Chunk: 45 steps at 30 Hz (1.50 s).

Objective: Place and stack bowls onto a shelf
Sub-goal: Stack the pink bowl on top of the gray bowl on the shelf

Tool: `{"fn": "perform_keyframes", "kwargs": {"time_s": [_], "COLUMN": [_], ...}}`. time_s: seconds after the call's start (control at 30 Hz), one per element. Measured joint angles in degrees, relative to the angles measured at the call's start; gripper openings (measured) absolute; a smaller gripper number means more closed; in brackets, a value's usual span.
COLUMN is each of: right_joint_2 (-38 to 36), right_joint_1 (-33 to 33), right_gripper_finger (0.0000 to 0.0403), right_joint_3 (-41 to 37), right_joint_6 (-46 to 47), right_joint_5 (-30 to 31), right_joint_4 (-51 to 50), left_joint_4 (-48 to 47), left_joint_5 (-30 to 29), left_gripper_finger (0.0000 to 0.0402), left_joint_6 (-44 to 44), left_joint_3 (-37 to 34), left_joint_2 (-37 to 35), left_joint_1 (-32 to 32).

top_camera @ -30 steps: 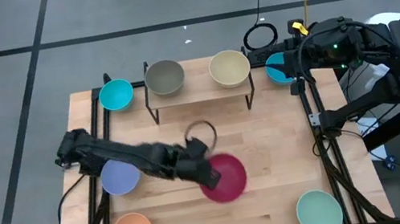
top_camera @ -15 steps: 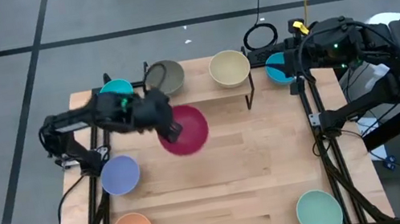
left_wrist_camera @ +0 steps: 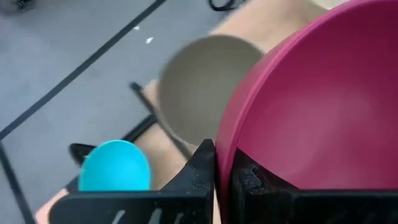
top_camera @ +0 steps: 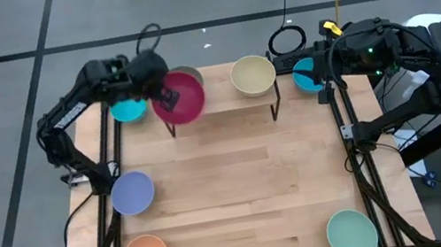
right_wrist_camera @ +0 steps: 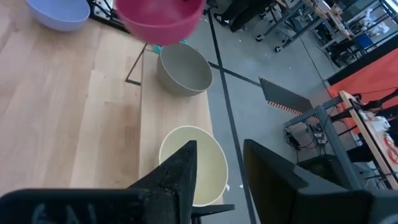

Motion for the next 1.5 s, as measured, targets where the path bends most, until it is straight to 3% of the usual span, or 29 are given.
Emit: {"fn": "perform_keyframes", "kwargs": {"time_s": [0.33,0.5,0.63,1.0,1.5], "right_joint_2": [0.0,0.0,0.0,0.0,0.0], "right_joint_1": [0.0,0.0,0.0,0.0,0.0], "right_gripper_finger": [0.0125,0.0125,0.0125,0.0125,0.0125], "right_joint_3": [0.0,0.0,0.0,0.0,0.0], "right_joint_6": [-2.6,-4.5,-5.4,-7.1,-7.1], "right_joint_5": [0.0,0.0,0.0,0.0,0.0], "right_joint_4": [-0.1,-0.1,-0.1,-0.1,-0.1], "left_joint_4": [9.4,8.2,8.8,5.8,3.2], "left_joint_5": [8.4,12.0,16.7,19.8,22.0], "left_gripper_finger": [0.0008,0.0008,0.0008,0.0008,0.0025], "left_joint_6": [6.5,7.2,8.2,9.5,12.5], "left_joint_3": [0.0,-0.1,-0.1,-0.1,-0.5], "left_joint_2": [0.5,2.9,5.5,11.0,11.4], "left_joint_1": [13.5,17.1,18.8,21.6,23.0]}}
